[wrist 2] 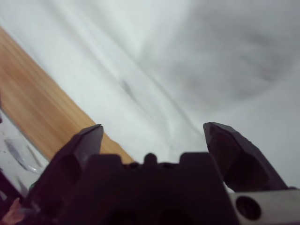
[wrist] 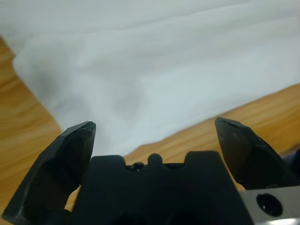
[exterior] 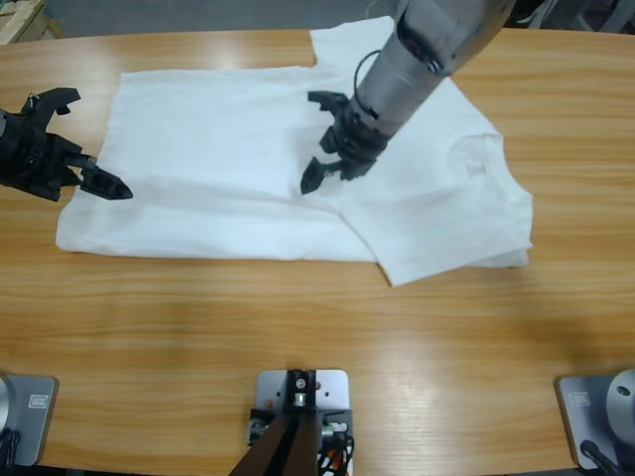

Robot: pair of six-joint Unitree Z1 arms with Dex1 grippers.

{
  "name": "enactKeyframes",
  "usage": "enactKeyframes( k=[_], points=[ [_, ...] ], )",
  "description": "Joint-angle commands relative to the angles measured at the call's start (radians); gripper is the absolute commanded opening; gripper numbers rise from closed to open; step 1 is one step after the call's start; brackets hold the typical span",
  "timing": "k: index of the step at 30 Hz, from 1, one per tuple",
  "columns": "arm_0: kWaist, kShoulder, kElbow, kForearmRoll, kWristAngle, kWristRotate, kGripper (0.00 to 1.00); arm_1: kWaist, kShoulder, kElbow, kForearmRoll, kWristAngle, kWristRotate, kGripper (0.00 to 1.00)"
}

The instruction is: Fold clothes

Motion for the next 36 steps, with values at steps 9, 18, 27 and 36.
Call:
enactKeyframes(
  k=[9,18,27,36],
  points=[
    [0.523,0.019,0.086,-0.098,-0.405,-0.054,0.996,-0.368,-0.282,0.256,-0.053,0.068,-0.026,1.000],
    [0.630,0.281,-0.073,-0.154,-0.593,-0.015,0.991,-0.466,-0.550,0.427,0.020,0.104,-0.031,1.000],
    [0.567,0.492,-0.204,-0.155,-0.525,0.030,0.977,-0.479,-0.863,0.572,0.130,0.128,-0.009,0.993],
    [0.489,0.425,-0.207,-0.180,-0.295,0.069,0.977,-0.453,-0.820,0.547,0.029,0.174,-0.012,0.982]
  ],
)
